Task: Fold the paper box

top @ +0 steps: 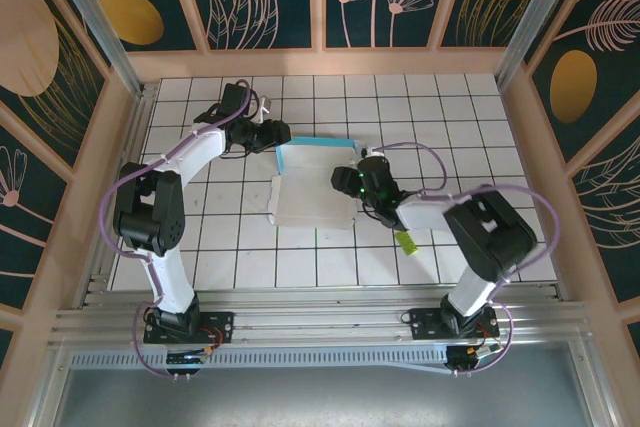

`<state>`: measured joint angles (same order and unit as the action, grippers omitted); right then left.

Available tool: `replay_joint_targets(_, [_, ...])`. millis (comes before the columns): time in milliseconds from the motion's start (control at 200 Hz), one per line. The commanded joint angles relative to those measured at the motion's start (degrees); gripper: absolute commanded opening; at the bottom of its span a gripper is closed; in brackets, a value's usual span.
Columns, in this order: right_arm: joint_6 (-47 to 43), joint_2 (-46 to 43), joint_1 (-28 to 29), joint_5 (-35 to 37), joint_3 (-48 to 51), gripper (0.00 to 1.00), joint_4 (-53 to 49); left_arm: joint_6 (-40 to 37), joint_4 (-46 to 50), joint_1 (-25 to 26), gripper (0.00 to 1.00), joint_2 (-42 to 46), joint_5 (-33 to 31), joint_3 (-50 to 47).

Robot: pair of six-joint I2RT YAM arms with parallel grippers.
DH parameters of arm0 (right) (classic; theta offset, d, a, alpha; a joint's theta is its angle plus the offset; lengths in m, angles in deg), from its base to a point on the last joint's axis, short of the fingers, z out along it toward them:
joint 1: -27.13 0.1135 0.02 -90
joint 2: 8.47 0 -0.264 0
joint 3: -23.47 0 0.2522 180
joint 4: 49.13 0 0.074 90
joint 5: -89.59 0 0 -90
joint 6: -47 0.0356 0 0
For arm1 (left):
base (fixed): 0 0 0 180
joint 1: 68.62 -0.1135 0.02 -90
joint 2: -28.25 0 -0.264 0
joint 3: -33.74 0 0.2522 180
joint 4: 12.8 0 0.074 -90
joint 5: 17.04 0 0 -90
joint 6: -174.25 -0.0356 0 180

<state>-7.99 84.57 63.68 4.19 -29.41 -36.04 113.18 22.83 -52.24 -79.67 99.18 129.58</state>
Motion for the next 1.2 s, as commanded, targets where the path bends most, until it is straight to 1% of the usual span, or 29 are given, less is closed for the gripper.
replay_joint_targets(0, [-7.3, -9.9, 0.5, 3.1, 4.2, 0.68, -3.1, -0.5, 4.4, 0.1, 0.49, -0.3, -0.3, -0.2])
replay_joint_targets(40, [-9.8, -12.7, 0.2, 4.0, 5.7, 0.72, -3.9, -0.3, 4.3, 0.1, 0.5, -0.4, -0.4, -0.3])
replay_joint_targets(85, [-13.6, -15.3, -0.7, 3.9, 6.8, 0.78, -4.6, 0.0, 4.2, 0.1, 0.49, -0.4, -0.5, -0.3])
replay_joint_targets(120, [-17.3, -16.9, -2.0, 1.9, 7.4, 0.84, -5.2, 0.1, 4.1, 0.1, 0.49, -0.4, -0.5, -0.4])
replay_joint_targets(150, [-20.5, -17.7, -3.4, -0.7, 7.7, 0.87, -5.1, 0.3, 3.9, 0.1, 0.49, -0.2, -0.6, -0.5])
replay_joint_targets(200, [-24.8, -18.0, -4.9, -3.4, 7.4, 0.91, -5.3, 0.4, 3.9, 0.1, 0.49, -0.3, -0.6, -0.5])
replay_joint_targets(215, [-25.8, -17.9, -6.6, -4.9, 7.1, 0.92, -5.5, 0.4, 3.8, 0.1, 0.49, -0.3, -0.6, -0.5])
replay_joint_targets(250, [-27.7, -17.1, -8.1, -6.8, 6.0, 0.96, -6.2, 0.5, 4.0, 0.1, 0.5, -0.3, -0.8, -0.4])
replay_joint_targets(320, [-30.8, -14.3, -9.9, -9.1, 2.9, 0.95, -7.7, 0.5, 4.3, 0.1, 0.49, -0.4, -1.1, 0.0])
replay_joint_targets(360, [-32.2, -12.3, -10.0, -8.7, 1.4, 0.92, -7.6, 0.5, 4.4, 0.1, 0.5, -0.3, -1.2, 0.1])
replay_joint_targets(425, [-33.7, -8.8, -10.1, -7.9, -0.9, 0.82, -7.0, 0.5, 4.5, 0.1, 0.5, -0.2, -1.5, 0.3])
replay_joint_targets(526, [-32.3, -3.4, -9.4, -4.1, -4.2, 0.69, -6.5, 0.5, 4.5, 0.1, 0.51, 0.2, -1.5, 0.5])
replay_joint_targets(706, [-33.5, 3.0, -5.8, 8.5, -6.7, 0.57, -2.3, 0.4, 4.5, 0.1, 0.51, 0.4, -1.7, 0.4])
replay_joint_targets(791, [-34.2, 5.1, -5.5, 12.2, -8.6, 0.49, -2.8, 0.3, 4.6, 0.1, 0.51, 0.3, -1.5, 0.4])
replay_joint_targets(811, [-34.4, 5.4, -4.4, 12.9, -9.0, 0.47, -2.9, 0.3, 4.6, 0.1, 0.51, 0.3, -1.5, 0.3])
replay_joint_targets(891, [-35.0, 6.1, -3.1, 15.7, -9.8, 0.38, -3.7, 0.2, 4.6, 0.1, 0.52, 0.6, -1.9, 0.1])
replay_joint_targets(1056, [-34.7, 5.8, -1.5, 18.4, -10.2, 0.26, -5.7, 0.4, 4.4, 0.1, 0.52, 0.9, -1.9, -0.2])
replay_joint_targets(1136, [-33.7, 5.7, -1.1, 17.9, -10.3, 0.17, -6.5, 0.7, 4.1, 0.1, 0.52, 1.0, -1.5, -0.1])
replay_joint_targets(1196, [-32.6, 5.8, -1.0, 17.4, -10.8, 0.12, -7.4, 0.9, 3.7, 0.1, 0.52, 1.3, -1.7, -0.2])
